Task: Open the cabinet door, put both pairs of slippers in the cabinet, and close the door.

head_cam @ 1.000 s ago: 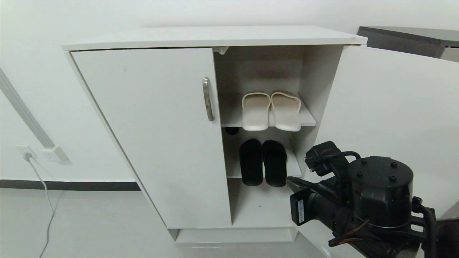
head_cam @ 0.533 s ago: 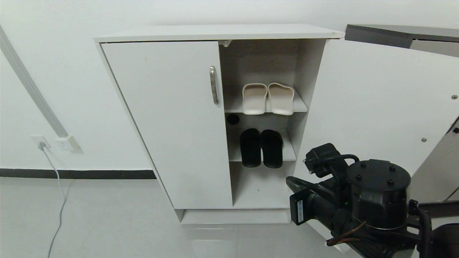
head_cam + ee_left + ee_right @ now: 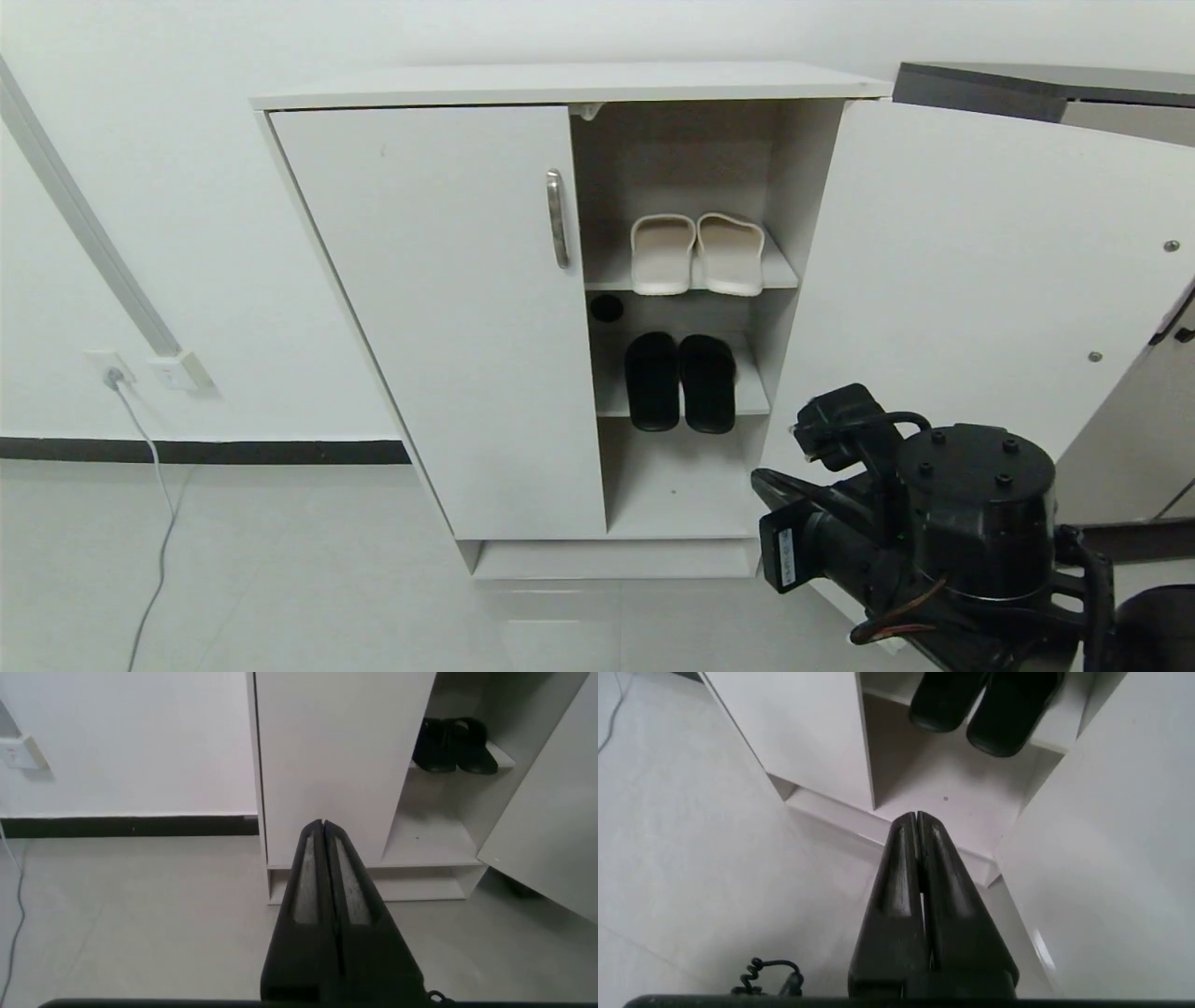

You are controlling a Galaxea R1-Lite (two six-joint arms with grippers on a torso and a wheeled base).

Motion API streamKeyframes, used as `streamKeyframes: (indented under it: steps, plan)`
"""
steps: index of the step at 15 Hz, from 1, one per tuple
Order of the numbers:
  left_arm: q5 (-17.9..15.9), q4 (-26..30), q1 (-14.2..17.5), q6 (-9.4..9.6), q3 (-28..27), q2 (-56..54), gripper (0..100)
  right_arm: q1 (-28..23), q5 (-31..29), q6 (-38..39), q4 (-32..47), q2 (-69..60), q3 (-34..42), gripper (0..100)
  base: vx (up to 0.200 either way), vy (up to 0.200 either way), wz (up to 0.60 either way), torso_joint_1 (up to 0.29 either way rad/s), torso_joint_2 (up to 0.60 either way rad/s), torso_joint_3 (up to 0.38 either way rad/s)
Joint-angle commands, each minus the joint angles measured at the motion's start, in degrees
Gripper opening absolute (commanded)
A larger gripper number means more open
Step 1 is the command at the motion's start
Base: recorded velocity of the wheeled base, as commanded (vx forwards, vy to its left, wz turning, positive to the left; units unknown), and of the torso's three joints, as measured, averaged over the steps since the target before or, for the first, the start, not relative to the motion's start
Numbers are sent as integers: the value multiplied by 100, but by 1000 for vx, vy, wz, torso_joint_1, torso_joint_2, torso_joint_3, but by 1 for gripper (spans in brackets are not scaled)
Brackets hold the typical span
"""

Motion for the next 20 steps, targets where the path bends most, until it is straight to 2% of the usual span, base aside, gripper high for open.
streamKeyframes:
  steps: [1, 8, 11, 20]
  plan:
    - [-1, 0, 0, -1, 0, -1, 0, -17, -3, -12, -2, 78, -11, 0, 0, 0, 0, 0, 0, 0]
    - [-1, 0, 0, -1, 0, -1, 0, 1, -38, -135, -11, 139, 7, 0, 0, 0, 0, 0, -11, -14]
    - [-1, 0, 0, -1, 0, -1, 0, 1, -47, -144, -11, 121, 7, 0, 0, 0, 0, 1, -176, -305]
    - [-1, 0, 0, -1, 0, -1, 0, 1, -38, -196, -11, 165, 24, 0, 0, 0, 0, 81, -477, -362]
